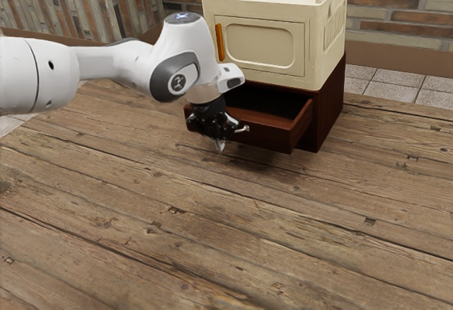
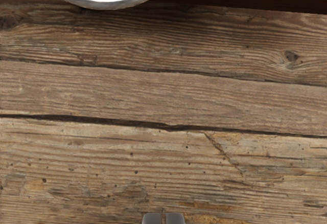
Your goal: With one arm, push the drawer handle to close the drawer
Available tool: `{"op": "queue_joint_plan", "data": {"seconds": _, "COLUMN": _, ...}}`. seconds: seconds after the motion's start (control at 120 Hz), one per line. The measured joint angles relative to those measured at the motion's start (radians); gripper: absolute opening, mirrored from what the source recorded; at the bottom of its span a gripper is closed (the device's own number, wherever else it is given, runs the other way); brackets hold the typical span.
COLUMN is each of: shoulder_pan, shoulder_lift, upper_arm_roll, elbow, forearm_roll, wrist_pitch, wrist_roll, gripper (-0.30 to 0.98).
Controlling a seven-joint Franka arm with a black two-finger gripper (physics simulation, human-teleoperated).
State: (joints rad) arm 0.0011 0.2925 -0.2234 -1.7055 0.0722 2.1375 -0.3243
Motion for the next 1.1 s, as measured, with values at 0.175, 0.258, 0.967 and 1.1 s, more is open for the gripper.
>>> {"op": "queue_joint_plan", "data": {"seconds": 0.175, "shoulder_pan": -0.002, "shoulder_lift": 0.078, "upper_arm_roll": 0.0, "elbow": 0.102, "forearm_roll": 0.053, "wrist_pitch": -0.038, "wrist_roll": -0.02, "gripper": -0.1}}
{"op": "queue_joint_plan", "data": {"seconds": 0.258, "shoulder_pan": -0.003, "shoulder_lift": 0.124, "upper_arm_roll": 0.0, "elbow": 0.157, "forearm_roll": 0.076, "wrist_pitch": -0.066, "wrist_roll": -0.026, "gripper": -0.1}}
{"op": "queue_joint_plan", "data": {"seconds": 0.967, "shoulder_pan": -0.031, "shoulder_lift": 0.338, "upper_arm_roll": 0.054, "elbow": 0.455, "forearm_roll": 0.112, "wrist_pitch": -0.208, "wrist_roll": -0.002, "gripper": -0.1}}
{"op": "queue_joint_plan", "data": {"seconds": 1.1, "shoulder_pan": -0.038, "shoulder_lift": 0.365, "upper_arm_roll": 0.082, "elbow": 0.493, "forearm_roll": 0.112, "wrist_pitch": -0.204, "wrist_roll": 0.004, "gripper": -0.1}}
